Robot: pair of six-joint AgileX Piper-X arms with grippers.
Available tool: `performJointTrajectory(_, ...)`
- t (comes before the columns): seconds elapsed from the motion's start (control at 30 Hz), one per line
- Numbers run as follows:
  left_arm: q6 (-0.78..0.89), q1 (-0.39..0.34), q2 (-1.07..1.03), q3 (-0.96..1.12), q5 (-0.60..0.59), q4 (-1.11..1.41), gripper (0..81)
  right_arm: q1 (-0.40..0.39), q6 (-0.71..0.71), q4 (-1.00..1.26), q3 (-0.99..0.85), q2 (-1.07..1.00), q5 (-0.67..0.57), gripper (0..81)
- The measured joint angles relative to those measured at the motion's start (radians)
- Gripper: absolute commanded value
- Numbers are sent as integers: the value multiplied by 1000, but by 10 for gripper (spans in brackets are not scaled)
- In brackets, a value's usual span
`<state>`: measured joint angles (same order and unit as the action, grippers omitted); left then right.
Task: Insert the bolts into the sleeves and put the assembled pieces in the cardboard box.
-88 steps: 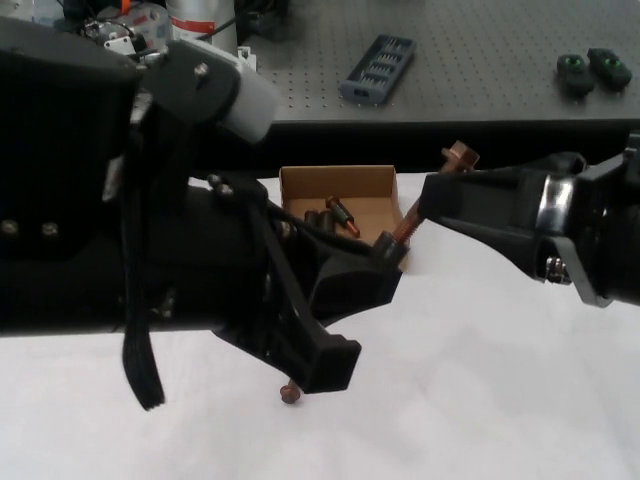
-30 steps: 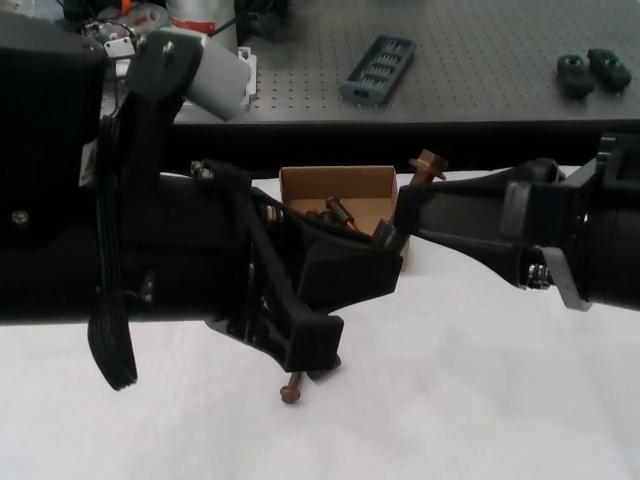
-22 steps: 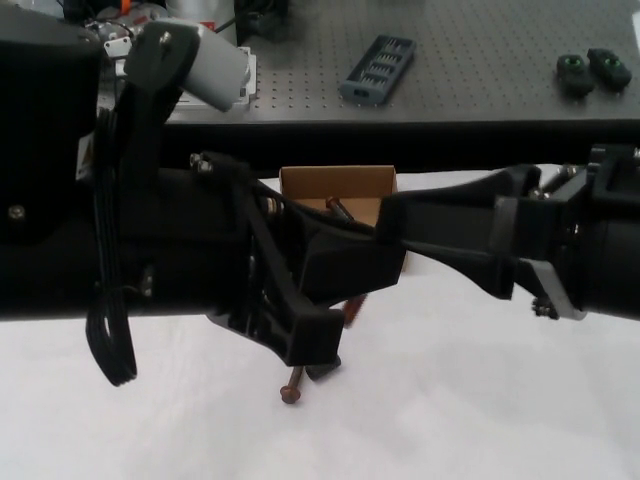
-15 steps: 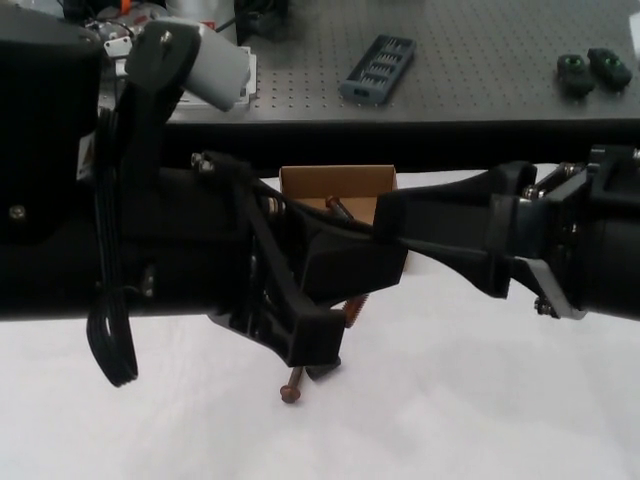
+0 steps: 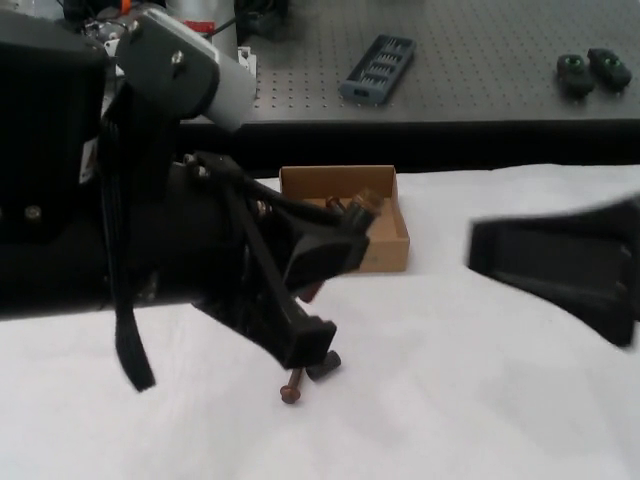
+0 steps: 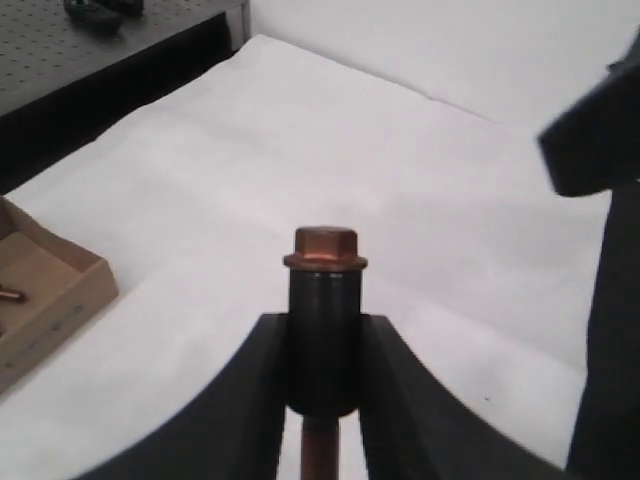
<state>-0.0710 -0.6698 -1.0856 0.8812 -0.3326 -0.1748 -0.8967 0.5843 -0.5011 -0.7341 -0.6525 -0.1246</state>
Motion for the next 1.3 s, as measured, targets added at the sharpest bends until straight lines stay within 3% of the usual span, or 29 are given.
performJointTrajectory(0.17,0,47,-138,65,-1,0,6,0,-49,-189,0,65,64,426)
performJointTrajectory(0.3,0,82,-316,183,-1,-8,6,0,-108,-364,0,116,144,326)
performJointTrajectory(0.43,0,115,-509,342,3,-11,6,0,-161,-491,0,158,219,142)
performJointTrajectory(0.5,0,125,-557,387,9,-13,6,0,-172,-541,0,162,249,12)
performJointTrajectory(0.97,0,243,-1083,932,76,-169,6,0,-177,-589,2,166,277,19)
performJointTrajectory(1.17,-2,256,-1253,1090,83,-249,11,0,-177,-589,2,166,277,19)
performJointTrajectory(1.23,-3,256,-1268,1095,91,-262,74,0,-177,-589,2,166,277,19)
performJointTrajectory(1.3,-8,254,-1269,1102,91,-267,194,0,-177,-589,2,166,277,19)
